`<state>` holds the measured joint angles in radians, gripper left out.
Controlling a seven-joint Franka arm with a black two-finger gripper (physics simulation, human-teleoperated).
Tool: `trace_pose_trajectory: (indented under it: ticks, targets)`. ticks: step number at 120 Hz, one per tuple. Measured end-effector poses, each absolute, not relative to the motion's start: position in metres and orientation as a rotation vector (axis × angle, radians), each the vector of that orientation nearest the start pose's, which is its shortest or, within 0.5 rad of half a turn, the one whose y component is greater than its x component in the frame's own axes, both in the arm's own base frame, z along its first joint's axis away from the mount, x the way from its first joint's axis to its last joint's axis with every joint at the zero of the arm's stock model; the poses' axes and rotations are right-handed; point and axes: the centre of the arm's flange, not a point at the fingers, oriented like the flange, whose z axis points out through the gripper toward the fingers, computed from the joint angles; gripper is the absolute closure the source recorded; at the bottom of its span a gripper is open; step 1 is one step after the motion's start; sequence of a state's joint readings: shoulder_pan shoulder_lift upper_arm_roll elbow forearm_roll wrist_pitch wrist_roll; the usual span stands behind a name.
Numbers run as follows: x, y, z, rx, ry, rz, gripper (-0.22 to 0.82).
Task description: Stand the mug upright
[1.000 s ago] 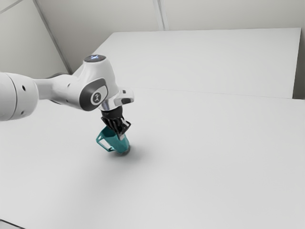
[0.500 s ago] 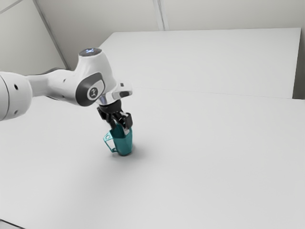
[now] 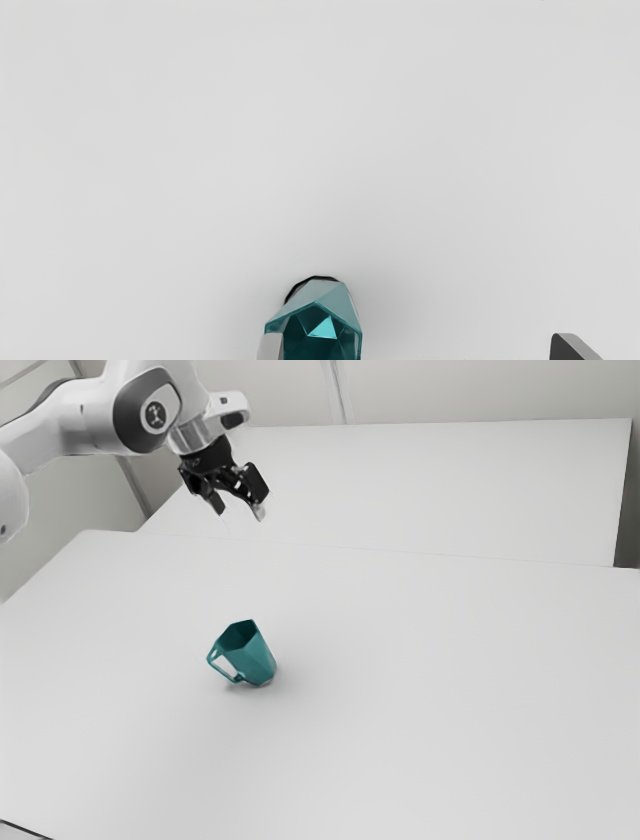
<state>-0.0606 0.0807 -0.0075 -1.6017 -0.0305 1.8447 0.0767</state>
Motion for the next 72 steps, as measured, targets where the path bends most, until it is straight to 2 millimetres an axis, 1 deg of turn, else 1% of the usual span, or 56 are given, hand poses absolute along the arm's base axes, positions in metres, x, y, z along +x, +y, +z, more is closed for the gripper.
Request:
trace_pose_trajectory:
  ticks: [7,16,42,72]
  targets:
    - [0.599,-0.036,0.599,-3.155,0.205,-0.235,0.02]
    - [0.595,-0.032,0.603,-3.161,0.199,-0.195,0.01]
    - [0.588,-0.038,0.600,-3.169,0.223,-0.108,0.00]
    - [0.586,-0.035,0.597,-3.171,0.226,-0.071,0.00]
